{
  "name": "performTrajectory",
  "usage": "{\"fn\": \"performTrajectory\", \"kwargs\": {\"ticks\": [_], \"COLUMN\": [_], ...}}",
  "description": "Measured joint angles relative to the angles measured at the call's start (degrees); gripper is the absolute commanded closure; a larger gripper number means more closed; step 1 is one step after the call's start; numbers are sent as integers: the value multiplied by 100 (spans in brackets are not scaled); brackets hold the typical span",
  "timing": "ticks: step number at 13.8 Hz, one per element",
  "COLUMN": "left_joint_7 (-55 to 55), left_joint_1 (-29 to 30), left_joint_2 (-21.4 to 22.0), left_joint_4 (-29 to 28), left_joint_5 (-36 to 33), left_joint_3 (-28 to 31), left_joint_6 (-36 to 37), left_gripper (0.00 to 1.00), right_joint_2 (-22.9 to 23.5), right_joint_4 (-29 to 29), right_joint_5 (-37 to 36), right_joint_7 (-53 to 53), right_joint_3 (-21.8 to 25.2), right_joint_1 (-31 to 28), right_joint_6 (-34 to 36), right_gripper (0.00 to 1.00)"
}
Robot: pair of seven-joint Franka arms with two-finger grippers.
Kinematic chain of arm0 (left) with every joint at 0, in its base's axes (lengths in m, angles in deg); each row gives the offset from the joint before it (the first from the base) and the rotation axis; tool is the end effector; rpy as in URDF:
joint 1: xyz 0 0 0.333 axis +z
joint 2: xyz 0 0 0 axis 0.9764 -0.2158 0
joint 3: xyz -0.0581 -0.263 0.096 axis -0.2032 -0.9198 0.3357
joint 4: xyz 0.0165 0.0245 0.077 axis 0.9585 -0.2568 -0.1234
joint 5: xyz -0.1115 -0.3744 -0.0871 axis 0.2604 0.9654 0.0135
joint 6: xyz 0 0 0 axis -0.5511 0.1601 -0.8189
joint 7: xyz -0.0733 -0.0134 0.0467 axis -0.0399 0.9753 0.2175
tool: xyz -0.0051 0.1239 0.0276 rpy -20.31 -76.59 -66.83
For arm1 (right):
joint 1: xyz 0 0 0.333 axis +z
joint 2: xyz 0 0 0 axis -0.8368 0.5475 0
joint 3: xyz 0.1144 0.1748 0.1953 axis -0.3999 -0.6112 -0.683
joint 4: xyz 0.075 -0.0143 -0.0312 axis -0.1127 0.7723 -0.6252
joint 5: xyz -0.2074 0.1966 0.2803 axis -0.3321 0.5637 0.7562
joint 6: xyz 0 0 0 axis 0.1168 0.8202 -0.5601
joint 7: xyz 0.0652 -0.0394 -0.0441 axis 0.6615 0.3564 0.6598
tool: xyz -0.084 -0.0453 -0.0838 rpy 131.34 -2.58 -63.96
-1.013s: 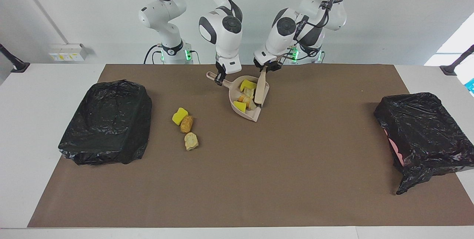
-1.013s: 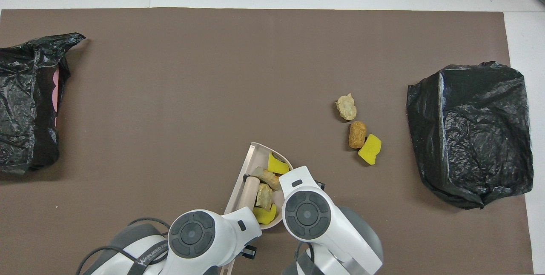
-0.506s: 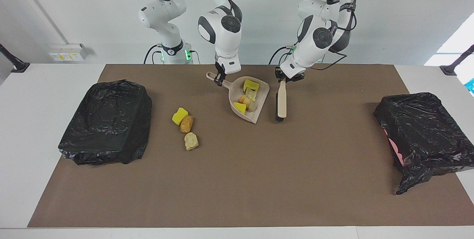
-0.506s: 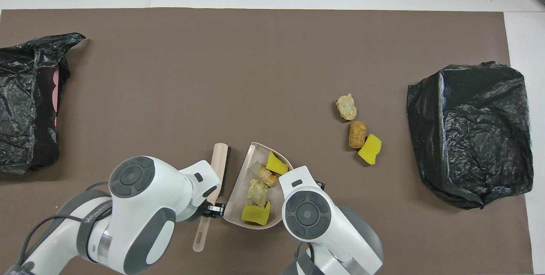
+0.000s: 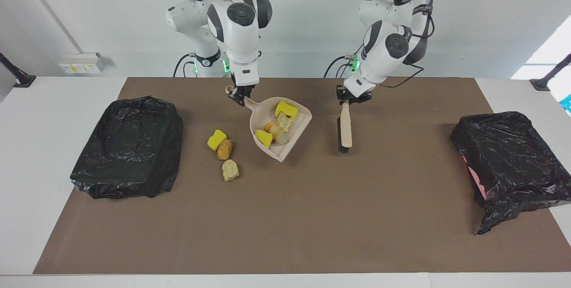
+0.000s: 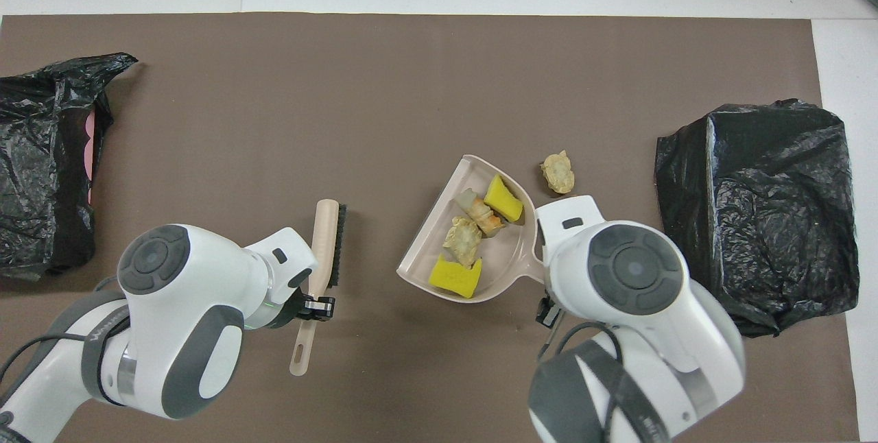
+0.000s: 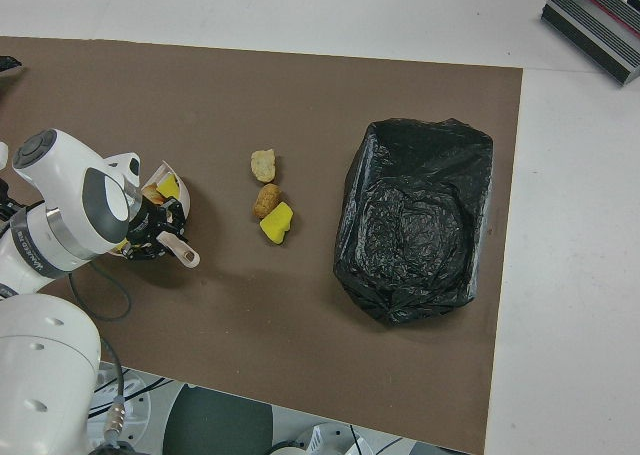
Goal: Sweep and dump trash in bin
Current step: 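Carry the loaded dustpan to the black bag with the right gripper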
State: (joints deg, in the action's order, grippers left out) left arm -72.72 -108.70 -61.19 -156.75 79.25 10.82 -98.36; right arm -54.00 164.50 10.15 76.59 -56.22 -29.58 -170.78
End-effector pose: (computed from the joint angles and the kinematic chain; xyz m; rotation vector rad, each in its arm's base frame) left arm 0.4059 -0.2378 0.3233 2.9184 -0.1918 -0.3143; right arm 0.4712 0.2086 0.4082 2.7082 1.4822 -0.1314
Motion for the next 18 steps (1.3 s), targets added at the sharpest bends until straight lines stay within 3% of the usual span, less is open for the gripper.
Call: {"fn": "performTrajectory", "kwargs": {"ticks": [4, 7, 10, 11, 12, 13, 16, 18], "left_joint_7": [-1473, -2489, -3190, -3238, -3240, -3238, -3206, -2801], "left_joint_1": [-714, -1401, -2095, -2172, -2180, -2176, -1982, -1445], "left_joint_2": [0, -9, -83, -112, -122, -121, -155, -221], "left_joint_4": [-4, -53, -403, -500, -544, -552, -537, -345], "left_joint_5": [-106, -251, -293, -293, -297, -317, -370, -433], "left_joint_3": [-263, -382, -405, -408, -404, -379, -305, -291], "left_joint_6": [-38, -87, -824, -976, -1048, -1058, -1033, -894], "left_gripper": [100, 100, 100, 93, 38, 0, 0, 0], "right_joint_2": [-84, -83, -80, -79, -78, -75, -39, 0], "right_joint_4": [-517, -590, -593, -602, -621, -662, -816, -891], "right_joint_5": [-9, -10, -27, -90, -229, -434, -1096, -1461], "right_joint_7": [1534, 2489, 3615, 4042, 4362, 4593, 5110, 5431], "right_joint_3": [50, 73, 90, 96, 102, 108, 115, 113], "right_joint_1": [-1519, -2401, -3259, -3579, -3870, -4152, -4620, -4680], "right_joint_6": [355, 378, 376, 368, 355, 326, 71, -9], "right_gripper": [100, 100, 100, 100, 100, 100, 100, 100]}}
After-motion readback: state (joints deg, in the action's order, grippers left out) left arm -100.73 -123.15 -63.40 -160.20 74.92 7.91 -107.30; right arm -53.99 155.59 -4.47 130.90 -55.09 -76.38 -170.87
